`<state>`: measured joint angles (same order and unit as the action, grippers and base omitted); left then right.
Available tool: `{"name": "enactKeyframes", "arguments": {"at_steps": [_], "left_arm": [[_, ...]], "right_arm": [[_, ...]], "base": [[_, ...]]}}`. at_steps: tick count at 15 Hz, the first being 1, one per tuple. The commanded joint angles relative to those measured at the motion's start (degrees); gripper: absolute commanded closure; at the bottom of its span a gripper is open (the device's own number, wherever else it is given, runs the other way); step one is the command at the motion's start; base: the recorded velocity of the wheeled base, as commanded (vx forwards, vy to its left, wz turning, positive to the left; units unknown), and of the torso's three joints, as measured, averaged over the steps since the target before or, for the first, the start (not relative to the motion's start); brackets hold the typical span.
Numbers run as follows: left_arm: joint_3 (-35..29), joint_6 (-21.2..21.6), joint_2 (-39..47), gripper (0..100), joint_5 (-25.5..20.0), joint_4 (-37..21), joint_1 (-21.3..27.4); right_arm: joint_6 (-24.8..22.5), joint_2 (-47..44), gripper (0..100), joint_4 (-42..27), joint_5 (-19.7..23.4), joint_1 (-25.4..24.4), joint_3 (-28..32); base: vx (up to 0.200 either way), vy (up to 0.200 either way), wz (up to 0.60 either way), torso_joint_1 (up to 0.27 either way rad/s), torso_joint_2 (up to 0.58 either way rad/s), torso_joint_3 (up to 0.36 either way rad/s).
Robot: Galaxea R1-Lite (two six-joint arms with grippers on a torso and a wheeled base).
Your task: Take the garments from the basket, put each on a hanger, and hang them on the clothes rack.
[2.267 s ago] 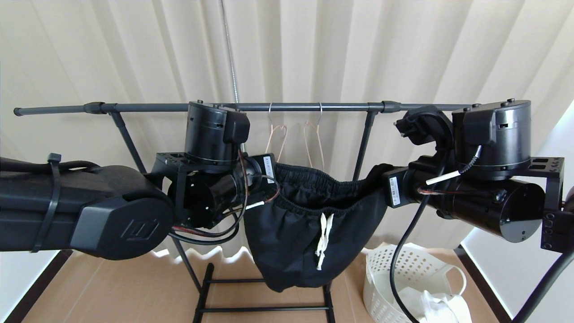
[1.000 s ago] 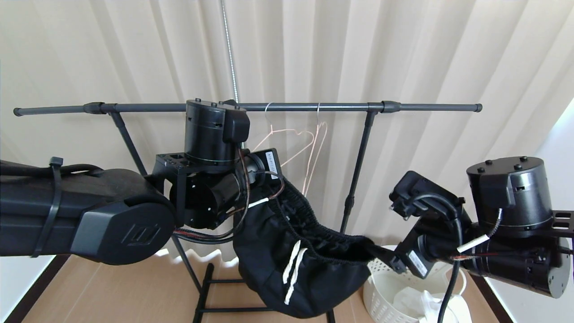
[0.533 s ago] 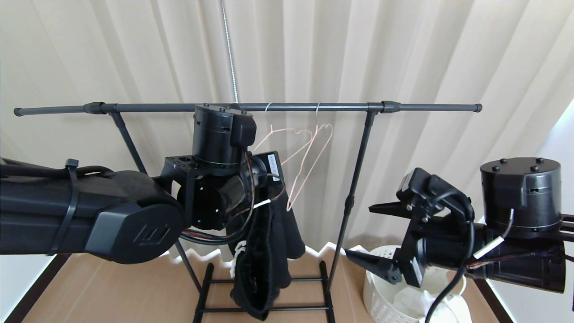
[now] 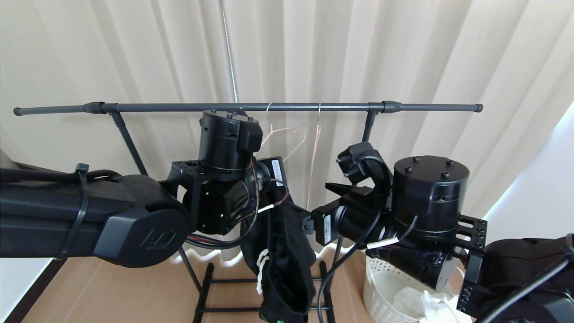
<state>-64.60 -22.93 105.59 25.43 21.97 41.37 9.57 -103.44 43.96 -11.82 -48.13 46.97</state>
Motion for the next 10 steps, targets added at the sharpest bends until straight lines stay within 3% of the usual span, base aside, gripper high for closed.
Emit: {"name": "enactKeyframes", "arguments": {"at_steps": [1, 3, 7, 10], "left_arm": [[0.0, -0.01, 0.58, 100, 0.06, 0.01, 0.29], [0.0, -0.01, 0.58, 100, 0.06, 0.01, 0.64], [0.09, -0.01, 0.4, 100, 1.03, 0.01, 1.16], [0.09, -0.01, 0.23, 100, 1.03, 0.01, 1.16]], "right_arm": [[0.1, -2.3, 0, 0.16, -0.13, -1.62, 0.49], [0.1, -3.79, 0, 0.16, -0.48, -1.71, 1.37], [-0.08, -12.31, 0, 0.25, -7.34, 0.67, 4.62], [-0.52, -12.84, 0, 0.16, -7.34, 1.55, 3.92]], "base": [[0.0, 0.0, 0.0, 0.0, 0.0, 0.0], [0.0, 0.0, 0.0, 0.0, 0.0, 0.0], [0.0, 0.0, 0.0, 0.0, 0.0, 0.0], [0.0, 0.0, 0.0, 0.0, 0.0, 0.0]]}}
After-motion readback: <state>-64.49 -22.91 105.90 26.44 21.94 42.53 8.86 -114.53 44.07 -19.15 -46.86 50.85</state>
